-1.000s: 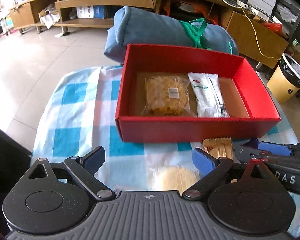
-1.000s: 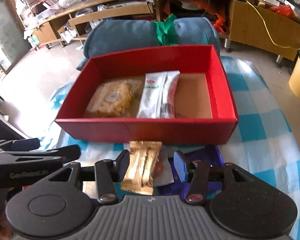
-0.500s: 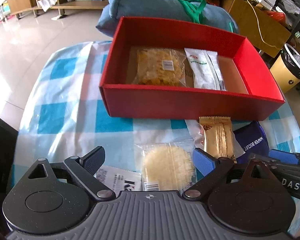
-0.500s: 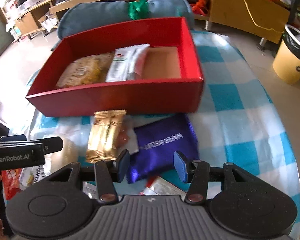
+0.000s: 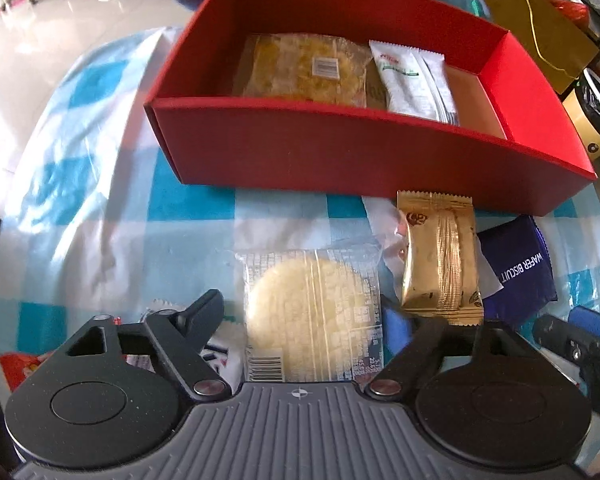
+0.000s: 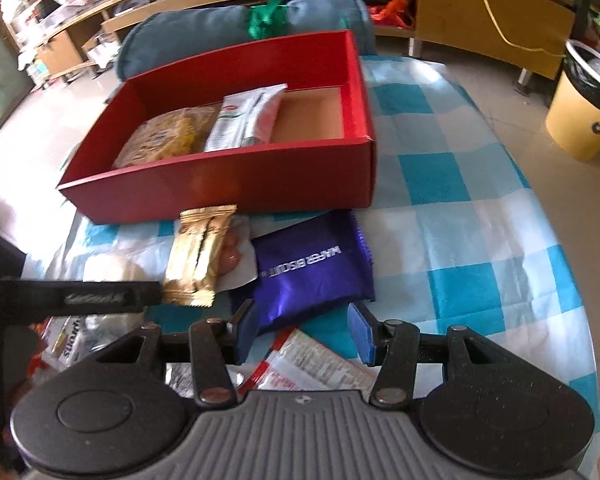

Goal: Organize snacks
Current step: 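Withdraw from box and grasp round cream bun with left tool, then grasp crumpled silver-white wrapper with right tool while left tool holds bun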

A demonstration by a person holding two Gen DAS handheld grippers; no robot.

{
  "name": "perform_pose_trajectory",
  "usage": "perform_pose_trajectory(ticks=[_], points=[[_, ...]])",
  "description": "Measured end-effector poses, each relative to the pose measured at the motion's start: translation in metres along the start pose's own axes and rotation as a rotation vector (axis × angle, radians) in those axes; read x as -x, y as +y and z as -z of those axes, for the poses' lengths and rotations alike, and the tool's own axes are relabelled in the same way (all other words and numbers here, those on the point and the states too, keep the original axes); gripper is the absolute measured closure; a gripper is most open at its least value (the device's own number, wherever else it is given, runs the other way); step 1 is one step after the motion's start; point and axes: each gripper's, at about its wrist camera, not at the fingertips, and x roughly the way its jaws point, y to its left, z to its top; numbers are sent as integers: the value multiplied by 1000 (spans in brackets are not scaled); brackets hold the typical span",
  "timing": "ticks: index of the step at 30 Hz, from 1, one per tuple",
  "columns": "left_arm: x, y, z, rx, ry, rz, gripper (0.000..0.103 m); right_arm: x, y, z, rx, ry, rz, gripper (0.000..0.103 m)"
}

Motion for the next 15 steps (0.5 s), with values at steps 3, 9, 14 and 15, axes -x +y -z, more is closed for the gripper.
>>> perform_pose_trajectory(ticks=[3, 9, 14, 15], points=[[4, 0, 0, -16, 18, 29, 32, 4, 6, 2, 38, 2, -32, 59], [14, 7, 2, -33, 21, 38, 36, 4, 25, 15, 155, 39, -126, 59], [24, 15, -4, -13, 7, 76, 37, -7, 51, 22, 282, 81, -224, 59], [26, 16, -5, -11, 3, 80, 37, -10, 56, 22, 305, 86, -237, 59]])
